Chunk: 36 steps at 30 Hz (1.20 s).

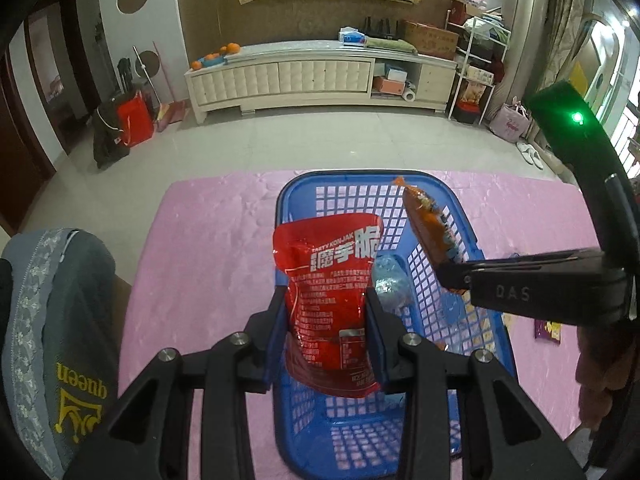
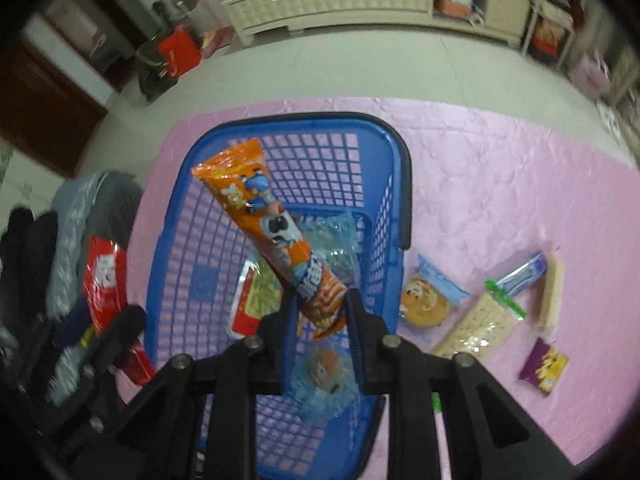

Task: Organize snacks
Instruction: 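Carry both snacks over the blue basket and open both grippers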

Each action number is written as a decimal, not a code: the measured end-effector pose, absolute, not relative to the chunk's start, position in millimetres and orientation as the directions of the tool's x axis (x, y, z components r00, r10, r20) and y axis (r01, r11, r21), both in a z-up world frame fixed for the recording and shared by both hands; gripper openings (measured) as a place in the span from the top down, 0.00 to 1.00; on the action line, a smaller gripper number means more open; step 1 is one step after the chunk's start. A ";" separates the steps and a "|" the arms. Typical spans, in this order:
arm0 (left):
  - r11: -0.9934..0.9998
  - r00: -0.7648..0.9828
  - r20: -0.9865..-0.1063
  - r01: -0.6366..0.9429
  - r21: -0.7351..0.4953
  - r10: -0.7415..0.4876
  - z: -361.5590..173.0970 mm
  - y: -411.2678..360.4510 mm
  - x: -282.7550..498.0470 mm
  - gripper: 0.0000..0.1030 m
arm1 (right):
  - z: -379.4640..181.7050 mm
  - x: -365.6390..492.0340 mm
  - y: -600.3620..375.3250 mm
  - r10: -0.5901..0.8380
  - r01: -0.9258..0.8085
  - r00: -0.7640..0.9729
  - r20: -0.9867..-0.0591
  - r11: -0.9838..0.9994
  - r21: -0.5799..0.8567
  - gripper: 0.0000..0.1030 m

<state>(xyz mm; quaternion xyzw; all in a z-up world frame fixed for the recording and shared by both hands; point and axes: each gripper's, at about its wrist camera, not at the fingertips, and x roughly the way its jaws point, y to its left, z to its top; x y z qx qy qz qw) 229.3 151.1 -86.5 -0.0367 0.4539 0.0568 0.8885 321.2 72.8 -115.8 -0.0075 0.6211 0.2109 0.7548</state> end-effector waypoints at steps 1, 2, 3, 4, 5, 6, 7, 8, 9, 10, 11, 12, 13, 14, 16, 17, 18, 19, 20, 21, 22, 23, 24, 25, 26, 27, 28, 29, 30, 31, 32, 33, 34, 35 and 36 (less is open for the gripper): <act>0.991 0.580 -0.812 -0.136 -0.015 0.067 -87.8 150.8 231.5 0.68 | -117.2 322.9 72.8 0.301 -0.316 0.138 -0.943 0.916 0.246 0.73; 0.991 0.578 -0.813 -0.135 -0.016 0.066 -88.6 150.9 233.0 0.68 | -117.0 323.9 72.5 0.291 -0.305 0.140 -0.947 0.922 0.238 0.73; 0.991 0.577 -0.814 -0.135 -0.017 0.065 -89.3 151.5 234.0 0.68 | -117.8 325.9 70.6 0.259 -0.277 0.154 -0.954 0.938 0.210 0.72; 0.991 0.576 -0.815 -0.135 -0.017 0.064 -90.2 151.2 233.2 0.68 | -117.8 326.8 70.5 0.252 -0.266 0.158 -0.955 0.942 0.204 0.70; 0.991 0.573 -0.817 -0.135 -0.017 0.064 -91.2 151.4 232.2 0.68 | -117.1 326.5 70.6 0.253 -0.264 0.159 -0.954 0.942 0.206 0.69; 0.991 0.572 -0.818 -0.136 -0.016 0.065 -91.5 151.4 231.8 0.68 | -116.3 325.5 71.6 0.261 -0.269 0.160 -0.952 0.940 0.212 0.69; 0.991 0.569 -0.820 -0.136 -0.016 0.065 -91.8 150.7 230.4 0.68 | -114.9 323.6 73.7 0.256 -0.280 0.163 -0.953 0.938 0.204 0.65; 0.991 0.568 -0.821 -0.134 -0.015 0.064 -92.0 150.9 230.5 0.68 | -113.4 321.6 75.9 0.252 -0.289 0.165 -0.954 0.937 0.198 0.62; 0.991 0.566 -0.822 -0.132 -0.013 0.065 -91.9 150.9 230.2 0.68 | -111.5 318.7 77.9 0.251 -0.298 0.164 -0.954 0.935 0.194 0.60; 0.991 0.565 -0.823 -0.132 -0.010 0.067 -89.6 149.3 230.5 0.68 | -110.0 317.3 77.7 0.252 -0.300 0.164 -0.954 0.934 0.195 0.56; 0.991 0.563 -0.823 -0.133 -0.009 0.068 -88.1 148.9 230.4 0.68 | -109.0 315.4 76.8 0.254 -0.301 0.165 -0.953 0.933 0.197 0.51; 0.991 0.563 -0.824 -0.132 -0.012 0.065 -87.2 149.2 230.2 0.68 | -106.0 312.3 78.0 0.253 -0.305 0.166 -0.953 0.932 0.195 0.49; 0.991 0.564 -0.823 -0.132 -0.015 0.063 -85.3 148.7 230.4 0.68 | -104.9 311.8 78.7 0.253 -0.308 0.168 -0.953 0.932 0.193 0.46; 0.991 0.566 -0.822 -0.132 -0.016 0.062 -82.9 148.2 230.1 0.68 | -103.5 311.0 78.8 0.251 -0.312 0.170 -0.953 0.931 0.190 0.44; 0.991 0.570 -0.819 -0.130 -0.015 0.063 -78.3 147.2 229.3 0.68 | -98.7 306.7 77.6 0.244 -0.316 0.175 -0.954 0.931 0.180 0.43; 0.991 0.571 -0.819 -0.129 -0.016 0.062 -77.3 145.6 229.6 0.68 | -98.3 308.5 79.9 0.241 -0.317 0.178 -0.954 0.932 0.177 0.42; 0.992 0.572 -0.818 -0.129 -0.016 0.061 -75.8 145.2 229.0 0.68 | -98.6 308.4 79.0 0.236 -0.318 0.181 -0.955 0.933 0.171 0.41; 0.991 0.574 -0.817 -0.130 -0.017 0.062 -72.9 144.8 228.0 0.68 | -98.6 308.0 78.4 0.229 -0.317 0.183 -0.956 0.934 0.163 0.41; 0.991 0.576 -0.815 -0.129 -0.018 0.061 -71.5 144.2 226.8 0.68 | -99.4 307.6 75.8 0.222 -0.315 0.182 -0.958 0.936 0.157 0.41; 0.992 0.578 -0.814 -0.127 -0.018 0.059 -69.8 143.5 226.0 0.68 | -98.9 307.8 72.5 0.222 -0.312 0.179 -0.959 0.937 0.158 0.41; 0.992 0.579 -0.813 -0.127 -0.018 0.060 -68.7 142.6 225.0 0.68 | -98.1 307.2 67.8 0.228 -0.306 0.177 -0.957 0.937 0.166 0.41; 0.992 0.579 -0.813 -0.125 -0.017 0.059 -67.3 141.1 224.0 0.68 | -97.6 306.5 63.1 0.230 -0.301 0.179 -0.957 0.938 0.169 0.41; 0.992 0.579 -0.814 -0.124 -0.021 0.055 -66.8 138.8 223.8 0.68 | -97.3 306.2 57.7 0.228 -0.296 0.180 -0.957 0.940 0.168 0.41; 0.992 0.578 -0.815 -0.124 -0.027 0.050 -66.4 138.5 223.3 0.68 | -97.6 306.2 55.0 0.226 -0.294 0.178 -0.958 0.941 0.167 0.41; 0.992 0.576 -0.817 -0.123 -0.037 0.041 -66.1 136.4 223.4 0.68 | -98.0 306.3 50.9 0.226 -0.289 0.175 -0.958 0.942 0.169 0.41; 0.992 0.574 -0.818 -0.121 -0.043 0.035 -66.2 134.6 223.8 0.68 | -98.5 306.7 46.5 0.229 -0.284 0.170 -0.958 0.943 0.175 0.41; 0.992 0.571 -0.820 -0.119 -0.048 0.029 -66.4 132.4 224.4 0.68 | -98.9 306.7 42.6 0.233 -0.278 0.164 -0.959 0.943 0.181 0.41; 0.992 0.569 -0.822 -0.116 -0.052 0.024 -66.7 129.5 225.3 0.68 | -98.9 306.8 39.7 0.236 -0.274 0.161 -0.958 0.943 0.186 0.41; 0.992 0.565 -0.825 -0.111 -0.058 0.015 -67.3 126.6 226.7 0.67 | -99.2 307.0 35.9 0.240 -0.270 0.157 -0.958 0.944 0.192 0.41; 0.992 0.558 -0.830 -0.108 -0.071 0.001 -68.7 123.8 229.0 0.67 | -100.0 307.0 32.0 0.246 -0.266 0.151 -0.957 0.943 0.200 0.41; 0.991 0.553 -0.833 -0.108 -0.082 -0.009 -70.0 121.6 230.9 0.67 | -100.2 306.4 30.1 0.246 -0.268 0.145 -0.958 0.942 0.201 0.41; 0.990 0.549 -0.836 -0.107 -0.089 -0.016 -71.9 117.9 233.6 0.67 | -100.9 306.4 27.2 0.242 -0.272 0.143 -0.960 0.942 0.197 0.41; 0.991 0.547 -0.837 -0.105 -0.088 -0.017 -73.5 114.5 235.8 0.67 | -100.3 305.8 26.9 0.240 -0.274 0.145 -0.960 0.942 0.194 0.41; 0.991 0.543 -0.840 -0.100 -0.084 -0.016 -76.1 110.2 239.1 0.67 | -100.3 306.0 25.1 0.239 -0.277 0.145 -0.960 0.941 0.193 0.41; 0.992 0.538 -0.842 -0.096 -0.084 -0.019 -78.7 107.0 240.9 0.67 | -100.1 305.7 23.3 0.239 -0.277 0.145 -0.960 0.941 0.193 0.41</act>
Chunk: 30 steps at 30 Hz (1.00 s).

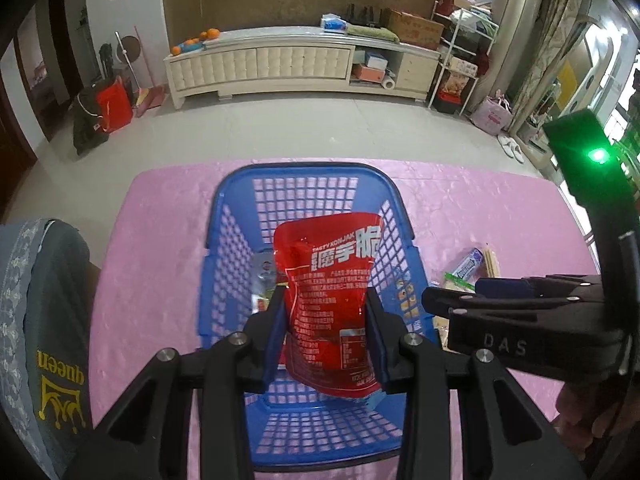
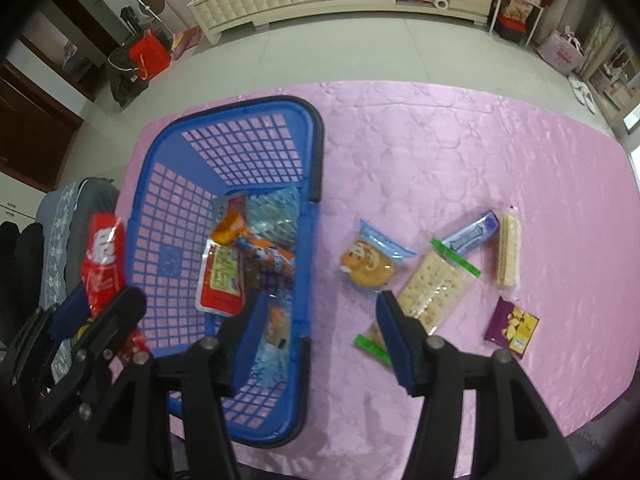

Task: Organize snacks
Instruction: 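Carry both snacks over the blue basket and open both grippers, then withdraw both tools from the basket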

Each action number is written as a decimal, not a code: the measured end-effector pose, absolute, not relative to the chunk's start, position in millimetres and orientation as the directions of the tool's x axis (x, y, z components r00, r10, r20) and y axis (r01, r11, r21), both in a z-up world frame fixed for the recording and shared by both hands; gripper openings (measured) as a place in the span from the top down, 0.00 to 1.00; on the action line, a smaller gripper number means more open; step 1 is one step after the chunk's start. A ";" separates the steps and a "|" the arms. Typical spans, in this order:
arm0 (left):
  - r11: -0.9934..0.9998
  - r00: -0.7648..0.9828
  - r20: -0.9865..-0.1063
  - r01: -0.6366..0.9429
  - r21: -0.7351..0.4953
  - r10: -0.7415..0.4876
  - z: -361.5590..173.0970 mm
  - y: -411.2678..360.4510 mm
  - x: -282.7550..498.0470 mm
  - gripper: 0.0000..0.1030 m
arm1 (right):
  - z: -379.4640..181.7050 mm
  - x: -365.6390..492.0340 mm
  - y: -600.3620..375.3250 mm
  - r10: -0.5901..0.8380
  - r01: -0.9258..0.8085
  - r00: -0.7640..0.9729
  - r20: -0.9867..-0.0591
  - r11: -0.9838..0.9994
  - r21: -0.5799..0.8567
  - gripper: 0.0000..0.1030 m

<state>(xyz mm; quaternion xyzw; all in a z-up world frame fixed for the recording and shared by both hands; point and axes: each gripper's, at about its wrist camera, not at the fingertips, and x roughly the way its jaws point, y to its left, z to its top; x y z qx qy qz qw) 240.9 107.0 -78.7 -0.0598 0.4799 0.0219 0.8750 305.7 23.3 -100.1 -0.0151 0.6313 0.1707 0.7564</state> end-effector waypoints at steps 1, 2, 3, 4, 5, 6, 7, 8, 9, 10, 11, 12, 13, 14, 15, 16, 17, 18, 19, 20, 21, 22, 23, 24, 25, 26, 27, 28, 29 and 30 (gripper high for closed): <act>0.992 0.530 -0.848 -0.090 -0.084 -0.024 -82.7 103.0 244.1 0.67 | -101.6 306.9 20.3 0.239 -0.277 0.142 -0.961 0.941 0.193 0.41; 0.993 0.524 -0.851 -0.083 -0.084 -0.028 -85.7 99.9 246.1 0.67 | -102.5 308.1 18.5 0.241 -0.276 0.140 -0.960 0.941 0.196 0.41; 0.994 0.521 -0.853 -0.078 -0.081 -0.029 -88.1 97.2 248.0 0.66 | -103.7 309.7 16.2 0.242 -0.276 0.140 -0.960 0.941 0.197 0.41; 0.994 0.519 -0.854 -0.076 -0.078 -0.027 -89.6 95.6 249.4 0.66 | -104.6 310.5 13.6 0.236 -0.275 0.143 -0.961 0.943 0.190 0.41; 0.994 0.515 -0.857 -0.075 -0.075 -0.026 -91.8 93.6 252.5 0.66 | -105.8 312.3 10.5 0.237 -0.274 0.150 -0.960 0.943 0.190 0.41; 0.994 0.509 -0.860 -0.075 -0.073 -0.025 -93.6 92.7 255.1 0.66 | -106.7 313.2 9.0 0.240 -0.275 0.154 -0.959 0.942 0.191 0.41; 0.995 0.501 -0.865 -0.079 -0.065 -0.017 -96.4 91.4 258.7 0.64 | -108.0 314.4 5.7 0.241 -0.272 0.160 -0.957 0.943 0.192 0.41; 0.995 0.501 -0.865 -0.081 -0.061 -0.012 -97.3 90.4 261.2 0.63 | -109.0 315.1 3.3 0.239 -0.271 0.163 -0.957 0.944 0.189 0.41; 0.995 0.505 -0.863 -0.081 -0.062 -0.012 -98.8 88.6 263.3 0.59 | -109.6 315.1 2.3 0.238 -0.273 0.163 -0.957 0.943 0.188 0.41; 0.995 0.505 -0.863 -0.081 -0.063 -0.014 -100.6 88.5 266.2 0.53 | -111.5 316.2 0.3 0.232 -0.273 0.164 -0.959 0.945 0.182 0.41; 0.994 0.503 -0.864 -0.080 -0.070 -0.020 -102.9 89.0 268.6 0.47 | -112.7 317.3 -1.8 0.225 -0.272 0.167 -0.960 0.946 0.175 0.41; 0.994 0.501 -0.865 -0.080 -0.079 -0.029 -104.7 89.4 269.6 0.44 | -113.5 318.6 -4.0 0.222 -0.270 0.168 -0.960 0.947 0.172 0.41; 0.993 0.494 -0.869 -0.083 -0.087 -0.035 -106.9 90.5 270.1 0.38 | -115.2 319.6 -7.2 0.224 -0.264 0.164 -0.961 0.948 0.176 0.41; 0.992 0.482 -0.875 -0.088 -0.091 -0.037 -109.1 90.6 269.3 0.34 | -116.2 320.3 -9.3 0.226 -0.262 0.162 -0.961 0.948 0.179 0.41; 0.992 0.475 -0.879 -0.083 -0.092 -0.042 -110.6 89.9 267.3 0.32 | -117.1 320.0 -10.7 0.229 -0.261 0.158 -0.960 0.948 0.183 0.41; 0.994 0.472 -0.881 -0.072 -0.085 -0.041 -110.9 88.9 264.9 0.29 | -118.2 319.3 -11.8 0.231 -0.265 0.154 -0.961 0.946 0.185 0.41; 0.995 0.473 -0.880 -0.068 -0.078 -0.036 -110.5 88.7 262.4 0.26 | -119.2 317.7 -12.1 0.233 -0.271 0.150 -0.961 0.944 0.186 0.41; 0.996 0.479 -0.877 -0.065 -0.069 -0.030 -108.9 88.5 258.6 0.26 | -119.0 315.6 -12.3 0.233 -0.274 0.147 -0.961 0.943 0.187 0.41; 0.996 0.481 -0.876 -0.063 -0.067 -0.028 -107.8 88.5 256.7 0.26 | -118.7 312.9 -12.1 0.235 -0.276 0.144 -0.961 0.942 0.189 0.41; 0.996 0.479 -0.877 -0.066 -0.068 -0.028 -105.7 89.8 253.4 0.26 | -118.5 310.8 -11.4 0.236 -0.278 0.141 -0.961 0.942 0.190 0.41; 0.995 0.478 -0.878 -0.069 -0.070 -0.029 -103.6 90.8 252.7 0.26 | -117.1 307.8 -10.2 0.238 -0.281 0.139 -0.961 0.940 0.193 0.41; 0.995 0.479 -0.877 -0.074 -0.073 -0.029 -100.3 92.2 249.9 0.26 | -114.8 304.6 -9.0 0.241 -0.284 0.140 -0.960 0.939 0.194 0.41; 0.994 0.484 -0.875 -0.076 -0.075 -0.029 -96.2 93.0 246.3 0.26 | -112.1 302.2 -7.7 0.243 -0.286 0.143 -0.959 0.938 0.195 0.41; 0.994 0.490 -0.871 -0.077 -0.075 -0.028 -92.4 94.3 242.0 0.26 | -106.4 297.8 -6.2 0.248 -0.291 0.148 -0.957 0.936 0.197 0.41; 0.994 0.495 -0.868 -0.080 -0.074 -0.025 -88.2 94.7 238.3 0.26 | -102.5 295.1 -5.9 0.249 -0.292 0.155 -0.956 0.936 0.196 0.41; 0.994 0.503 -0.864 -0.080 -0.077 -0.027 -81.8 95.3 232.4 0.26 | -96.5 290.8 -5.2 0.251 -0.296 0.162 -0.954 0.935 0.196 0.41; 0.994 0.509 -0.860 -0.076 -0.080 -0.030 -77.0 95.8 227.0 0.26 | -90.9 286.4 -4.1 0.254 -0.300 0.168 -0.952 0.934 0.196 0.41; 0.994 0.514 -0.857 -0.075 -0.080 -0.031 -73.0 94.8 221.7 0.25 | -86.7 283.0 -2.8 0.255 -0.303 0.172 -0.951 0.933 0.196 0.41; 0.994 0.520 -0.854 -0.073 -0.078 -0.028 -67.8 95.0 214.8 0.25 | -80.8 277.7 -1.9 0.255 -0.310 0.178 -0.950 0.931 0.192 0.41; 0.995 0.524 -0.851 -0.072 -0.075 -0.026 -64.0 94.8 210.4 0.25 | -77.0 274.0 -1.0 0.253 -0.314 0.184 -0.950 0.931 0.187 0.41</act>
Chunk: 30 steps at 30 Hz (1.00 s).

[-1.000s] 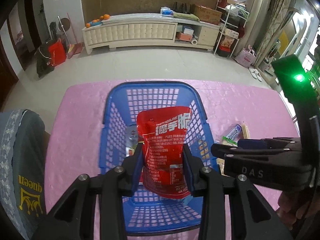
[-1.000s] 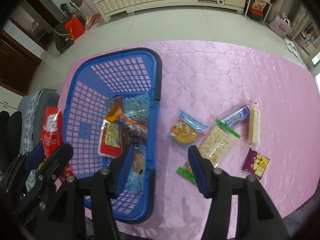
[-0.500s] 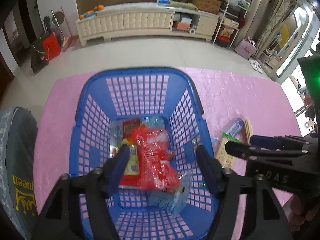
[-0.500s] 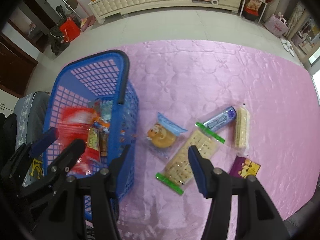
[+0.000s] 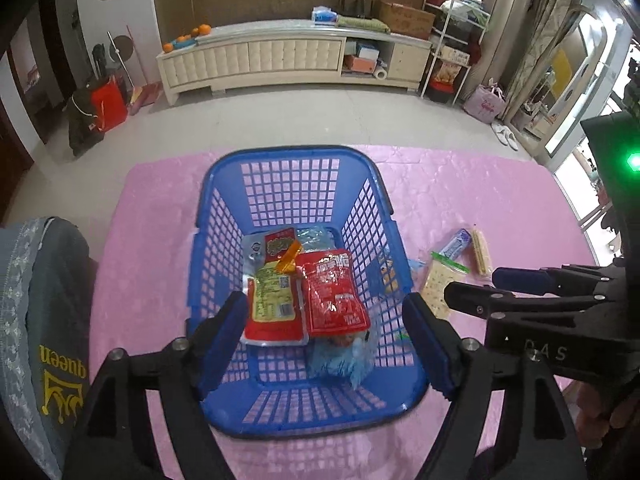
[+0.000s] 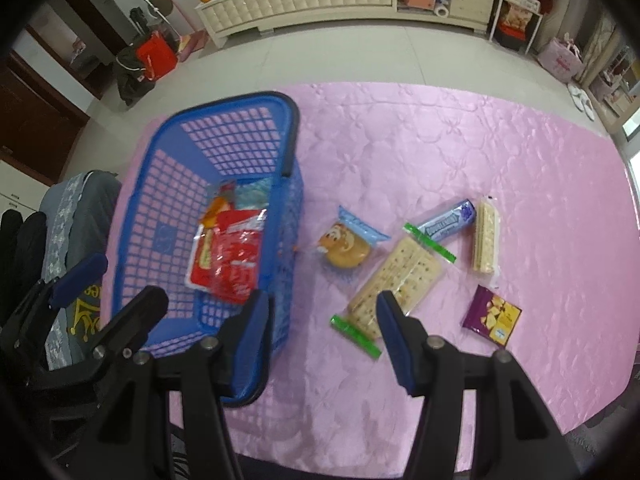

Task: Organize snacks
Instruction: 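Withdraw both tools from the basket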

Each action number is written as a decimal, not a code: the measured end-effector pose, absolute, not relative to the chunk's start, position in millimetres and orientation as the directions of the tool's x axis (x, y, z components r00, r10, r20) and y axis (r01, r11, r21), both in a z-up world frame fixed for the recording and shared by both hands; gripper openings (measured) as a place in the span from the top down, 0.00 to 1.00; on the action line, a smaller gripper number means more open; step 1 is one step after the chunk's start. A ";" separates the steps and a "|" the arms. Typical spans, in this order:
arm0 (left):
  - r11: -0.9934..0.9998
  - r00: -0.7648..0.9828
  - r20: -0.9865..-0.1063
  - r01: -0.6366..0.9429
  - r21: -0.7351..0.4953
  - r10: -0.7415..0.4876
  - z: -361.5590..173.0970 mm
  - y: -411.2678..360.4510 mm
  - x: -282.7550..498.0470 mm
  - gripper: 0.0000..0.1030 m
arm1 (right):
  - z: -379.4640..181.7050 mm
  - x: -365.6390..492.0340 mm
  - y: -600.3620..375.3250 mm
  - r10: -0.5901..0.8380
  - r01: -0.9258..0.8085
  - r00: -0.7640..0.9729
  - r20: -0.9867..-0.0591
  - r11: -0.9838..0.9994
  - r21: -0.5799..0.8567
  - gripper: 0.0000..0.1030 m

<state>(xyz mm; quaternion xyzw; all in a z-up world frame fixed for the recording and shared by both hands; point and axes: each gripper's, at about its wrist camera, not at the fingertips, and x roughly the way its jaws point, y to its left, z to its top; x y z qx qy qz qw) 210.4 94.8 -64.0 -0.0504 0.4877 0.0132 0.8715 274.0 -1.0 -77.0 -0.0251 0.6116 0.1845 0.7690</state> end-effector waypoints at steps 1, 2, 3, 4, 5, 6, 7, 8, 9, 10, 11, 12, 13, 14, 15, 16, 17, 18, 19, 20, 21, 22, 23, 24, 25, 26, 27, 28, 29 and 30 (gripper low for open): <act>0.995 0.529 -0.849 -0.071 -0.070 -0.022 -58.7 94.7 203.7 0.25 | -70.6 268.0 -0.5 0.249 -0.319 0.195 -0.949 0.931 0.179 0.41; 0.995 0.532 -0.847 -0.070 -0.065 -0.018 -55.0 93.7 198.1 0.25 | -66.2 263.6 0.2 0.248 -0.323 0.201 -0.948 0.930 0.175 0.41; 0.996 0.535 -0.845 -0.069 -0.063 -0.017 -51.0 94.0 193.2 0.25 | -61.4 258.4 0.3 0.250 -0.327 0.206 -0.946 0.929 0.174 0.41; 0.996 0.538 -0.843 -0.068 -0.062 -0.015 -47.6 93.7 188.9 0.25 | -54.8 251.0 -0.2 0.251 -0.330 0.212 -0.944 0.928 0.173 0.41; 0.996 0.544 -0.839 -0.070 -0.062 -0.014 -42.1 92.8 182.7 0.25 | -51.0 247.7 0.1 0.252 -0.332 0.214 -0.944 0.927 0.173 0.41; 0.996 0.548 -0.837 -0.070 -0.064 -0.015 -38.2 92.3 178.5 0.25 | -46.5 242.3 -0.7 0.256 -0.337 0.219 -0.942 0.926 0.173 0.41; 0.995 0.552 -0.834 -0.070 -0.066 -0.016 -34.5 91.8 174.2 0.25 | -40.3 236.1 -1.6 0.260 -0.342 0.228 -0.938 0.924 0.172 0.41; 0.995 0.557 -0.831 -0.068 -0.067 -0.018 -28.9 90.9 168.2 0.25 | -35.0 231.1 -1.9 0.262 -0.349 0.238 -0.935 0.922 0.170 0.41; 0.996 0.560 -0.828 -0.064 -0.065 -0.018 -25.6 89.6 164.2 0.25 | -27.3 223.8 -2.5 0.264 -0.363 0.254 -0.930 0.918 0.162 0.41; 0.997 0.562 -0.827 -0.055 -0.057 -0.017 -21.6 86.6 158.5 0.23 | -22.6 219.0 -2.8 0.262 -0.372 0.266 -0.928 0.916 0.152 0.41; 0.997 0.563 -0.827 -0.049 -0.051 -0.015 -20.4 86.5 156.2 0.23 | -16.7 212.7 -4.0 0.257 -0.382 0.281 -0.925 0.914 0.138 0.41; 0.998 0.565 -0.825 -0.043 -0.040 -0.009 -17.7 83.4 151.2 0.23 | -14.0 209.1 -5.2 0.255 -0.387 0.288 -0.923 0.913 0.131 0.41; 0.999 0.568 -0.823 -0.041 -0.033 -0.004 -15.3 81.3 147.1 0.23 | -10.2 204.2 -7.4 0.254 -0.390 0.295 -0.921 0.912 0.126 0.41; 0.999 0.572 -0.820 -0.040 -0.030 -0.002 -11.7 78.5 142.0 0.23 | -7.1 199.9 -10.3 0.256 -0.392 0.296 -0.920 0.911 0.128 0.41; 0.999 0.575 -0.818 -0.038 -0.033 -0.006 -9.5 76.7 138.6 0.23 | -5.0 196.8 -12.5 0.259 -0.391 0.297 -0.919 0.911 0.130 0.41; 0.999 0.578 -0.816 -0.036 -0.037 -0.010 -7.1 74.2 135.3 0.23 | -2.1 192.9 -15.9 0.261 -0.389 0.300 -0.917 0.912 0.133 0.41; 0.999 0.580 -0.814 -0.033 -0.038 -0.012 -4.6 70.8 131.9 0.23 | 0.7 189.1 -19.4 0.262 -0.388 0.305 -0.916 0.912 0.132 0.41; 0.999 0.582 -0.813 -0.030 -0.035 -0.012 -2.3 68.2 130.5 0.23 | 3.4 186.0 -22.7 0.264 -0.388 0.310 -0.913 0.912 0.132 0.41; 0.999 0.585 -0.811 -0.026 -0.031 -0.010 0.1 64.6 128.6 0.23 | 5.7 183.6 -26.4 0.266 -0.386 0.315 -0.911 0.913 0.133 0.41; 0.999 0.588 -0.809 -0.020 -0.026 -0.009 2.9 59.8 127.1 0.23 | 7.6 181.6 -29.7 0.269 -0.384 0.319 -0.909 0.913 0.135 0.41; 1.000 0.591 -0.807 -0.015 -0.022 -0.009 4.9 55.6 126.6 0.23 | 9.7 179.7 -33.5 0.273 -0.380 0.323 -0.906 0.914 0.140 0.41; 1.000 0.593 -0.805 -0.010 -0.020 -0.010 6.5 51.7 126.1 0.23 | 11.4 177.9 -39.4 0.282 -0.376 0.330 -0.901 0.915 0.148 0.41; 1.000 0.594 -0.805 -0.005 -0.017 -0.011 7.8 46.1 125.3 0.23 | 12.5 176.7 -45.7 0.288 -0.370 0.339 -0.895 0.916 0.155 0.40; 1.000 0.594 -0.805 -0.001 -0.015 -0.012 8.4 42.0 126.4 0.23 | 13.0 176.4 -49.2 0.289 -0.365 0.346 -0.893 0.918 0.156 0.39; 1.000 0.593 -0.805 0.002 -0.013 -0.011 8.1 38.3 128.2 0.23 | 12.5 176.2 -54.8 0.285 -0.357 0.352 -0.892 0.921 0.153 0.37; 1.000 0.591 -0.807 0.004 -0.009 -0.010 7.6 32.4 129.3 0.23 | 11.2 176.6 -61.1 0.282 -0.348 0.354 -0.892 0.925 0.154 0.35; 1.000 0.588 -0.809 0.006 -0.005 -0.008 5.9 26.7 130.2 0.23 | 10.7 176.5 -65.6 0.282 -0.342 0.354 -0.892 0.926 0.158 0.34; 1.000 0.586 -0.811 0.008 -0.003 -0.007 4.5 22.6 131.9 0.23 | 8.8 176.6 -74.0 0.285 -0.333 0.350 -0.892 0.928 0.166 0.33; 1.000 0.581 -0.814 0.015 -0.003 -0.011 1.6 16.0 134.9 0.23 | 8.3 177.5 -79.1 0.288 -0.328 0.349 -0.892 0.929 0.171 0.33; 1.000 0.577 -0.817 0.021 -0.001 -0.013 -0.6 11.3 136.6 0.23 | 7.3 178.3 -85.8 0.290 -0.321 0.349 -0.891 0.930 0.177 0.32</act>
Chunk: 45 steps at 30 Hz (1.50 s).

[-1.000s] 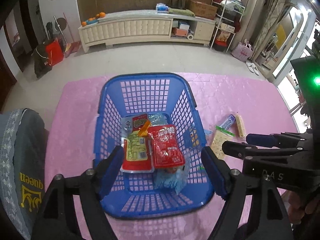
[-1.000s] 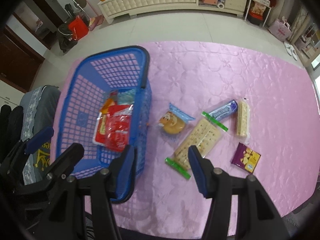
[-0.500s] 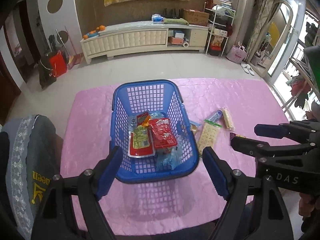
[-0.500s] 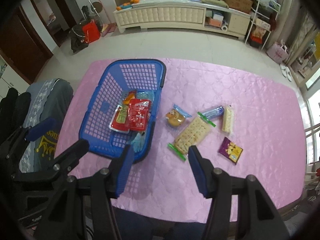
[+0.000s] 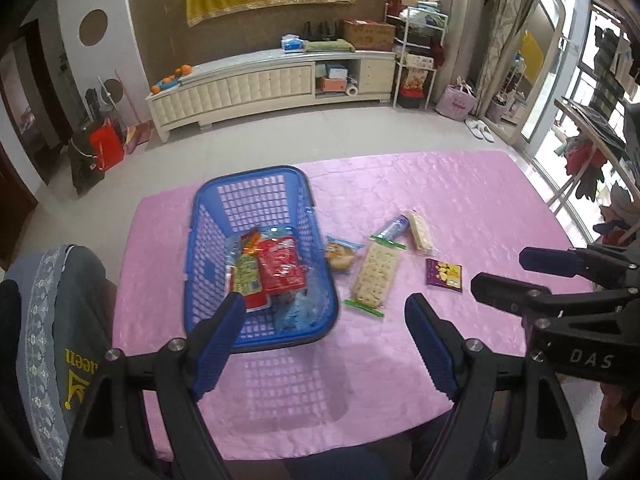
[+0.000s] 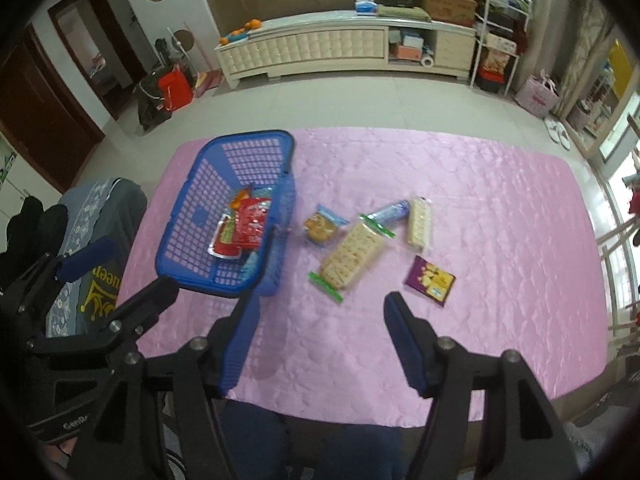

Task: Organize snacks
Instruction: 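Withdraw both tools from the basket, then close the left gripper on the green-sealed cracker pack while the right gripper grasps the white-strip cracker pack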

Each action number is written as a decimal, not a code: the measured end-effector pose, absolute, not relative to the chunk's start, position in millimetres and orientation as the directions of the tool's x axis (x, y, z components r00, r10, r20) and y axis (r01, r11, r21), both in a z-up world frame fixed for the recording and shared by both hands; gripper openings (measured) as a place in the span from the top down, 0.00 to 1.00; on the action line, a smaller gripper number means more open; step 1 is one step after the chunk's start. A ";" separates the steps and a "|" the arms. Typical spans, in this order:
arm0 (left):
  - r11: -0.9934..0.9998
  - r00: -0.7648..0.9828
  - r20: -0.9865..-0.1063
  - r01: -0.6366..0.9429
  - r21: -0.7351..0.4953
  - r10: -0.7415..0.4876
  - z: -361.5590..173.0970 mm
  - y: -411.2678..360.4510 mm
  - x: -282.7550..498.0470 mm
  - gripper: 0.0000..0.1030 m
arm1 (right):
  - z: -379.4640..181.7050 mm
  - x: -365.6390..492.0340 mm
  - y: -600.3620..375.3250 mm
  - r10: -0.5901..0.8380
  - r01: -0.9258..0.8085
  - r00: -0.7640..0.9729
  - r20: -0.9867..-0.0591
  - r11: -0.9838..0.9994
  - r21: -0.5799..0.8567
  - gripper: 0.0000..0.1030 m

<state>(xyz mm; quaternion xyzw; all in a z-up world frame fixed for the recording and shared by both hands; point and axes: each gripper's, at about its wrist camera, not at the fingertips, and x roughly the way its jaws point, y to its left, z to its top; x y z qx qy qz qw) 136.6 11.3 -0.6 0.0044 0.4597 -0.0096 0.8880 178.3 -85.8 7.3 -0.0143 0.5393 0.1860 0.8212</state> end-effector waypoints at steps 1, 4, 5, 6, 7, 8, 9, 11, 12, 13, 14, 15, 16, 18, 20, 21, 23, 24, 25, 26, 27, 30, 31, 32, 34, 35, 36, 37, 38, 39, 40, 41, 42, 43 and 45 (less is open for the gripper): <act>1.000 0.572 -0.820 0.030 0.006 -0.012 -3.3 4.2 139.6 0.23 | 6.0 179.8 -93.4 0.291 -0.313 0.351 -0.890 0.932 0.181 0.32; 0.998 0.565 -0.825 0.050 0.029 -0.004 -10.6 -11.9 144.4 0.20 | 0.3 184.6 -113.4 0.286 -0.291 0.350 -0.892 0.938 0.186 0.32; 0.998 0.562 -0.827 0.059 0.035 -0.004 -14.7 -19.2 147.3 0.20 | -2.9 187.0 -120.7 0.284 -0.283 0.348 -0.894 0.940 0.189 0.31; 0.997 0.559 -0.829 0.066 0.037 -0.006 -18.0 -23.9 149.3 0.20 | -6.4 189.1 -127.1 0.280 -0.274 0.345 -0.896 0.943 0.189 0.31; 0.997 0.554 -0.833 0.072 0.038 -0.008 -21.9 -30.2 151.7 0.20 | -9.7 191.4 -132.0 0.276 -0.267 0.343 -0.898 0.945 0.188 0.31; 0.996 0.544 -0.839 0.081 0.041 -0.010 -26.9 -37.6 156.1 0.20 | -14.9 193.9 -139.8 0.273 -0.257 0.338 -0.901 0.947 0.191 0.31; 0.995 0.538 -0.843 0.087 0.043 -0.010 -30.8 -41.7 158.5 0.20 | -20.1 196.4 -145.0 0.273 -0.248 0.331 -0.903 0.949 0.195 0.31; 0.993 0.525 -0.851 0.102 0.052 -0.010 -39.9 -51.1 164.7 0.20 | -30.6 200.8 -155.7 0.268 -0.236 0.316 -0.910 0.951 0.198 0.31; 0.992 0.517 -0.856 0.111 0.057 -0.008 -45.4 -56.2 168.2 0.20 | -36.1 203.7 -161.1 0.265 -0.229 0.309 -0.913 0.953 0.199 0.31; 0.991 0.511 -0.860 0.117 0.061 -0.007 -49.5 -60.0 171.5 0.20 | -42.0 206.6 -165.1 0.263 -0.223 0.303 -0.916 0.954 0.200 0.31; 0.990 0.502 -0.865 0.125 0.066 -0.006 -55.7 -65.1 176.3 0.20 | -46.0 208.7 -168.2 0.262 -0.220 0.298 -0.918 0.955 0.201 0.31; 0.989 0.497 -0.868 0.130 0.068 -0.006 -59.8 -68.4 179.9 0.20 | -52.6 211.6 -172.1 0.257 -0.215 0.291 -0.922 0.956 0.199 0.31; 0.988 0.488 -0.873 0.137 0.072 -0.004 -66.4 -72.7 185.3 0.20 | -59.8 215.2 -175.3 0.251 -0.211 0.283 -0.926 0.958 0.195 0.31; 0.986 0.476 -0.879 0.145 0.080 0.001 -75.7 -78.7 192.4 0.20 | -71.8 221.1 -181.9 0.244 -0.204 0.271 -0.931 0.960 0.192 0.31; 0.984 0.458 -0.889 0.156 0.090 0.009 -90.4 -85.0 201.1 0.20 | -85.2 227.9 -187.3 0.238 -0.200 0.260 -0.936 0.961 0.189 0.31; 0.983 0.451 -0.893 0.157 0.093 0.012 -96.4 -86.6 204.0 0.20 | -94.2 231.8 -189.1 0.233 -0.201 0.251 -0.940 0.962 0.185 0.31; 0.982 0.430 -0.903 0.165 0.094 0.014 -112.5 -89.6 211.9 0.20 | -108.8 238.2 -191.7 0.227 -0.209 0.231 -0.946 0.961 0.179 0.31; 0.980 0.417 -0.909 0.173 0.096 0.015 -122.2 -90.3 216.4 0.20 | -113.4 239.7 -191.8 0.227 -0.213 0.224 -0.948 0.960 0.179 0.31; 0.980 0.410 -0.912 0.176 0.098 0.018 -128.9 -90.3 219.8 0.20 | -121.4 242.8 -192.4 0.226 -0.218 0.213 -0.950 0.959 0.179 0.31; 0.979 0.401 -0.916 0.176 0.104 0.025 -138.5 -91.0 224.4 0.20 | -127.5 245.3 -192.6 0.224 -0.222 0.207 -0.952 0.959 0.178 0.31; 0.979 0.394 -0.919 0.172 0.105 0.029 -144.5 -88.9 227.4 0.20 | -133.7 247.6 -192.6 0.222 -0.225 0.201 -0.954 0.958 0.175 0.31; 0.985 0.356 -0.934 0.148 0.090 0.032 -164.6 -84.3 239.7 0.20 | -148.2 255.1 -191.4 0.224 -0.230 0.193 -0.955 0.957 0.178 0.30; 0.986 0.345 -0.938 0.138 0.096 0.043 -170.1 -83.7 243.1 0.20 | -153.2 257.8 -190.4 0.228 -0.232 0.192 -0.955 0.956 0.181 0.27; 0.984 0.345 -0.937 0.135 0.112 0.059 -174.2 -84.6 245.4 0.20 | -156.0 260.0 -189.8 0.231 -0.234 0.192 -0.954 0.955 0.184 0.21; 0.972 0.365 -0.926 0.165 0.168 0.098 -181.6 -92.1 249.4 0.20 | -163.4 263.9 -187.0 0.240 -0.245 0.195 -0.951 0.951 0.190 0.19; 0.967 0.372 -0.922 0.178 0.181 0.104 -185.2 -95.3 251.6 0.20 | -168.3 266.3 -185.8 0.237 -0.251 0.194 -0.952 0.950 0.186 0.19; 0.965 0.374 -0.921 0.183 0.186 0.106 -188.1 -96.2 254.7 0.20 | -172.3 268.6 -185.3 0.233 -0.253 0.192 -0.953 0.950 0.181 0.19; 0.966 0.372 -0.922 0.179 0.187 0.109 -191.4 -95.8 258.3 0.20 | -178.7 271.3 -184.4 0.226 -0.255 0.187 -0.956 0.951 0.175 0.19; 0.970 0.364 -0.925 0.168 0.176 0.105 -195.7 -93.1 264.1 0.20 | -181.8 272.6 -183.4 0.224 -0.254 0.184 -0.957 0.951 0.174 0.19; 0.973 0.356 -0.929 0.163 0.165 0.098 -199.0 -92.0 267.7 0.20 | -186.6 274.8 -183.1 0.222 -0.249 0.180 -0.958 0.953 0.174 0.19; 0.973 0.347 -0.933 0.166 0.160 0.094 -203.2 -91.5 271.3 0.20 | -191.1 277.5 -184.0 0.228 -0.241 0.176 -0.958 0.953 0.182 0.19; 0.970 0.345 -0.933 0.171 0.170 0.103 -205.7 -90.9 274.5 0.20 | -195.3 280.1 -185.2 0.235 -0.231 0.172 -0.957 0.954 0.193 0.19; 0.966 0.350 -0.929 0.175 0.189 0.118 -207.1 -91.0 276.4 0.20 | -198.8 282.2 -186.5 0.240 -0.222 0.168 -0.956 0.954 0.200 0.19; 0.959 0.361 -0.922 0.183 0.214 0.136 -209.0 -92.0 277.5 0.20 | -202.0 283.7 -187.7 0.242 -0.214 0.164 -0.956 0.955 0.205 0.19; 0.950 0.375 -0.914 0.199 0.241 0.154 -213.3 -92.8 280.2 0.20 | -207.1 285.4 -188.7 0.246 -0.210 0.159 -0.956 0.955 0.211 0.19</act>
